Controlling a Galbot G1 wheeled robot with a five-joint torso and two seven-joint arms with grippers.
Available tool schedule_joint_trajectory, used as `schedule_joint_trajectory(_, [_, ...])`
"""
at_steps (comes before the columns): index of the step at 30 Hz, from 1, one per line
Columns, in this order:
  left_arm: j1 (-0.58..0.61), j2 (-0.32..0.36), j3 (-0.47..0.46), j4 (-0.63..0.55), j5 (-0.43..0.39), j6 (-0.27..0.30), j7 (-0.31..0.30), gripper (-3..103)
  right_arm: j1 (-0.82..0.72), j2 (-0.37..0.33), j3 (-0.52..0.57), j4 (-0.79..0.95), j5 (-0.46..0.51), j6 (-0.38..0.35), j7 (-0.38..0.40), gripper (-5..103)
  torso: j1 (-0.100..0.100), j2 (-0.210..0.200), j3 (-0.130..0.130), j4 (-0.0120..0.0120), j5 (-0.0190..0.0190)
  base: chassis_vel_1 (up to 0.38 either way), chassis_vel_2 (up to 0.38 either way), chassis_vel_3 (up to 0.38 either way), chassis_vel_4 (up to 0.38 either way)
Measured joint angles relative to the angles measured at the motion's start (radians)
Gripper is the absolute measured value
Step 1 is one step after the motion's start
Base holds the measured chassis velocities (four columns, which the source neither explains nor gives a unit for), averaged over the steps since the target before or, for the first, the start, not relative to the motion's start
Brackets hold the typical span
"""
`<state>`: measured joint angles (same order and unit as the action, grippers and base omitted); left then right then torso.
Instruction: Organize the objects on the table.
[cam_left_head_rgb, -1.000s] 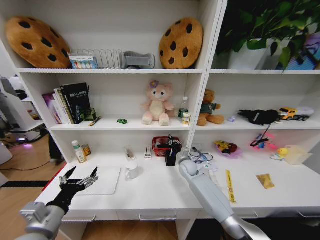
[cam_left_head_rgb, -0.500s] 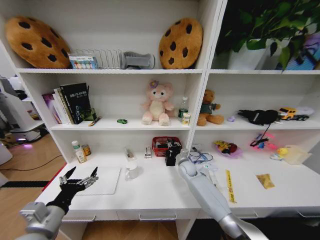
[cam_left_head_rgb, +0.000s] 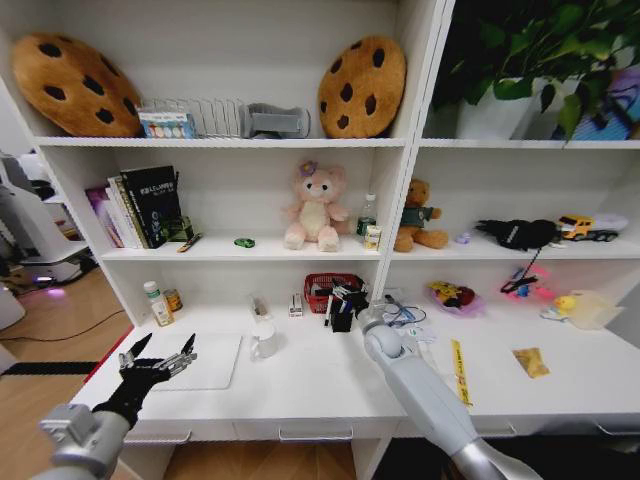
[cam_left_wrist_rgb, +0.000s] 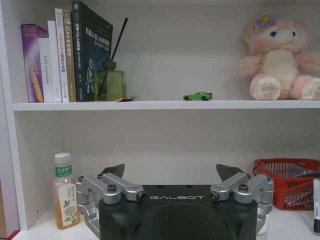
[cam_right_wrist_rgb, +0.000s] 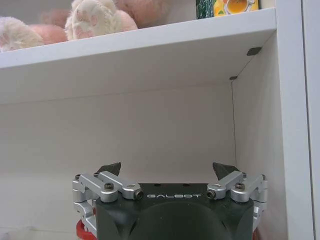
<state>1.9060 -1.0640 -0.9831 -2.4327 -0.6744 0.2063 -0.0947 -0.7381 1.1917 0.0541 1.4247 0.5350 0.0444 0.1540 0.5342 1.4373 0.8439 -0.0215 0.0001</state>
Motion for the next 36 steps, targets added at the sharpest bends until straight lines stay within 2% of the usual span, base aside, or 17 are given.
schedule_joint_trajectory(2, [0.000, 0.000, 0.000, 0.000, 0.000, 0.000, 0.000, 100, -0.014, -0.004, -0.001, 0.018, 0.005, -0.002, -0.010, 100, 0.000, 0.000, 0.000, 0.0000, 0.0000, 0.000, 0.000, 0.000, 0.000])
schedule_joint_trajectory(4, [0.000, 0.000, 0.000, 0.000, 0.000, 0.000, 0.000, 100, -0.056, -0.033, -0.011, 0.078, 0.025, -0.003, -0.083, 100, 0.000, 0.000, 0.000, 0.0001, 0.0001, 0.000, 0.000, 0.000, 0.000])
schedule_joint_trajectory(5, [0.000, 0.000, 0.000, 0.000, 0.000, 0.000, 0.000, 100, -0.056, -0.033, -0.011, 0.078, 0.025, -0.003, -0.083, 100, 0.000, 0.000, 0.000, 0.0001, 0.0001, 0.000, 0.000, 0.000, 0.000])
schedule_joint_trajectory(7, [0.000, 0.000, 0.000, 0.000, 0.000, 0.000, 0.000, 100, -0.121, -0.085, -0.031, 0.185, 0.061, -0.032, -0.171, 100, 0.000, 0.000, 0.000, -0.0003, -0.0001, 0.000, 0.000, 0.000, 0.000])
schedule_joint_trajectory(12, [0.000, 0.000, 0.000, 0.000, 0.000, 0.000, 0.000, 100, -0.189, -0.117, -0.054, 0.298, 0.112, -0.095, -0.207, 100, 0.000, 0.000, 0.000, -0.0005, -0.0002, 0.000, 0.000, 0.000, 0.000])
schedule_joint_trajectory(13, [0.000, 0.000, 0.000, 0.000, 0.000, 0.000, 0.000, 100, -0.203, -0.115, -0.073, 0.323, 0.145, -0.130, -0.173, 100, 0.000, 0.000, 0.000, -0.0002, -0.0001, 0.000, 0.000, 0.000, 0.000])
schedule_joint_trajectory(14, [0.000, 0.000, 0.000, 0.000, 0.000, 0.000, 0.000, 100, -0.203, -0.115, -0.073, 0.323, 0.145, -0.130, -0.173, 100, 0.000, 0.000, 0.000, -0.0002, -0.0001, 0.000, 0.000, 0.000, 0.000])
schedule_joint_trajectory(15, [0.000, 0.000, 0.000, 0.000, 0.000, 0.000, 0.000, 100, -0.204, -0.104, -0.093, 0.328, 0.174, -0.171, -0.105, 103, 0.000, 0.000, 0.000, -0.0002, -0.0002, 0.000, 0.000, 0.000, 0.000])
schedule_joint_trajectory(16, [0.000, 0.000, 0.000, 0.000, 0.000, 0.000, 0.000, 100, -0.204, -0.104, -0.093, 0.328, 0.174, -0.171, -0.105, 103, 0.000, 0.000, 0.000, -0.0002, -0.0002, 0.000, 0.000, 0.000, 0.000])
schedule_joint_trajectory(18, [0.000, 0.000, 0.000, 0.000, 0.000, 0.000, 0.000, 100, -0.173, -0.055, -0.150, 0.304, 0.244, -0.244, 0.061, 100, 0.000, 0.000, 0.000, 0.0001, -0.0001, 0.000, 0.000, 0.000, 0.000])
schedule_joint_trajectory(19, [0.000, 0.000, 0.000, 0.000, 0.000, 0.000, 0.000, 100, -0.173, -0.055, -0.150, 0.304, 0.244, -0.244, 0.061, 100, 0.000, 0.000, 0.000, 0.0001, -0.0001, 0.000, 0.000, 0.000, 0.000])
schedule_joint_trajectory(21, [0.000, 0.000, 0.000, 0.000, 0.000, 0.000, 0.000, 100, -0.139, -0.017, -0.196, 0.274, 0.290, -0.310, 0.182, 98, 0.000, 0.000, 0.000, 0.0003, -0.0002, 0.000, 0.000, 0.000, 0.000])
schedule_joint_trajectory(22, [0.000, 0.000, 0.000, 0.000, 0.000, 0.000, 0.000, 100, -0.139, -0.017, -0.196, 0.274, 0.290, -0.310, 0.182, 98, 0.000, 0.000, 0.000, 0.0003, -0.0002, 0.000, 0.000, 0.000, 0.000])
schedule_joint_trajectory(24, [0.000, 0.000, 0.000, 0.000, 0.000, 0.000, 0.000, 100, -0.120, 0.007, -0.220, 0.248, 0.303, -0.343, 0.253, 97, 0.000, 0.000, 0.000, 0.0001, -0.0002, 0.000, 0.000, 0.000, 0.000])
schedule_joint_trajectory(25, [0.000, 0.000, 0.000, 0.000, 0.000, 0.000, 0.000, 100, -0.120, 0.007, -0.220, 0.248, 0.303, -0.343, 0.253, 97, 0.000, 0.000, 0.000, 0.0001, -0.0002, 0.000, 0.000, 0.000, 0.000])
schedule_joint_trajectory(27, [0.000, 0.000, 0.000, 0.000, 0.000, 0.000, 0.000, 100, -0.115, 0.027, -0.225, 0.217, 0.307, -0.358, 0.300, 96, 0.000, 0.000, 0.000, -0.0001, -0.0002, 0.000, 0.000, 0.000, 0.000])
schedule_joint_trajectory(36, [0.000, 0.000, 0.000, 0.000, 0.000, 0.000, 0.000, 100, -0.125, 0.057, -0.224, 0.146, 0.262, -0.359, 0.320, 92, 0.000, 0.000, 0.000, 0.0000, 0.0000, 0.000, 0.000, 0.000, 0.000])
